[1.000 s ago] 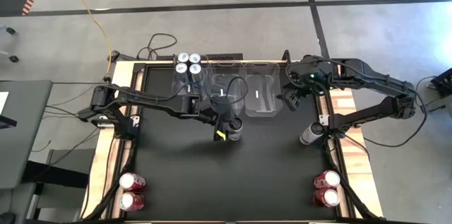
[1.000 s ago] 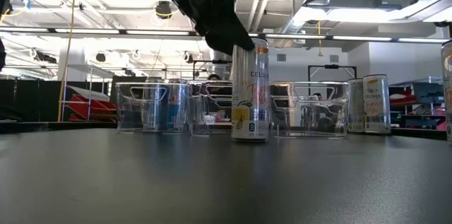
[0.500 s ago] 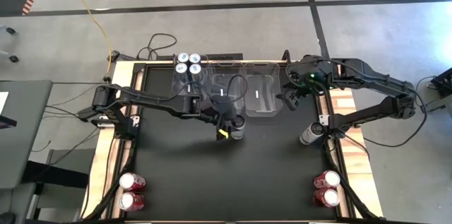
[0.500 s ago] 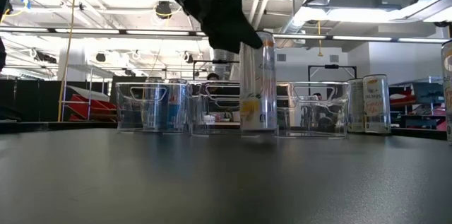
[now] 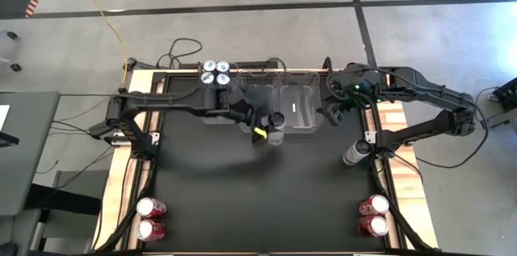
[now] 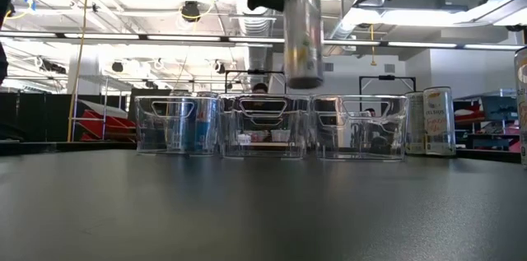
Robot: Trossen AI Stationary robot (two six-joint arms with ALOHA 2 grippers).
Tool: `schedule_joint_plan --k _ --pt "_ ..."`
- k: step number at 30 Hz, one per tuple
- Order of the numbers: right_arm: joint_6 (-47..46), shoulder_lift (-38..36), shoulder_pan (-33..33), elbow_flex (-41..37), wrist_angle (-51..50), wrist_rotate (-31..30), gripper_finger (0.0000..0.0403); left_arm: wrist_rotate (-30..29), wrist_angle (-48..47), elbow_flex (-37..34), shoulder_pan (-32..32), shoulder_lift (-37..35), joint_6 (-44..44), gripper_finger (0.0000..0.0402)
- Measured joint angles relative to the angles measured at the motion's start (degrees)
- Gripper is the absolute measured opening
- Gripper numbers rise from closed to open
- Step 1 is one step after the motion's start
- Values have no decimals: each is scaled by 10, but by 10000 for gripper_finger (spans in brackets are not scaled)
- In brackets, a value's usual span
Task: Sort soda cans
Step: Put the bottom left white-yellow soda can into the center transparent bin
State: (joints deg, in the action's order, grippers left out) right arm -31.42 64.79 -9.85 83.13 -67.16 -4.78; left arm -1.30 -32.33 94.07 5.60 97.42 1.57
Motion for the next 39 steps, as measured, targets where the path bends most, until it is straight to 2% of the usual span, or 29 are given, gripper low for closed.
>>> schedule_joint_plan --k 6,14,19,24,32,39 --pt "-5 0 1 0 -2 0 290 -18 -83 72 59 0 -29 250" --pt "-13 0 1 0 -1 0 290 -27 -86 76 162 2 -77 250" --pt "-17 0 1 0 -1 0 290 -27 1 11 226 2 -93 250" --pt "-32 0 1 0 -1 -10 290 -23 100 -86 267 2 -93 250" --pt "-47 0 0 0 0 -30 290 -19 243 -198 273 3 -91 250" --pt "-77 0 0 0 5 -44 290 -21 272 -223 279 4 -112 250"
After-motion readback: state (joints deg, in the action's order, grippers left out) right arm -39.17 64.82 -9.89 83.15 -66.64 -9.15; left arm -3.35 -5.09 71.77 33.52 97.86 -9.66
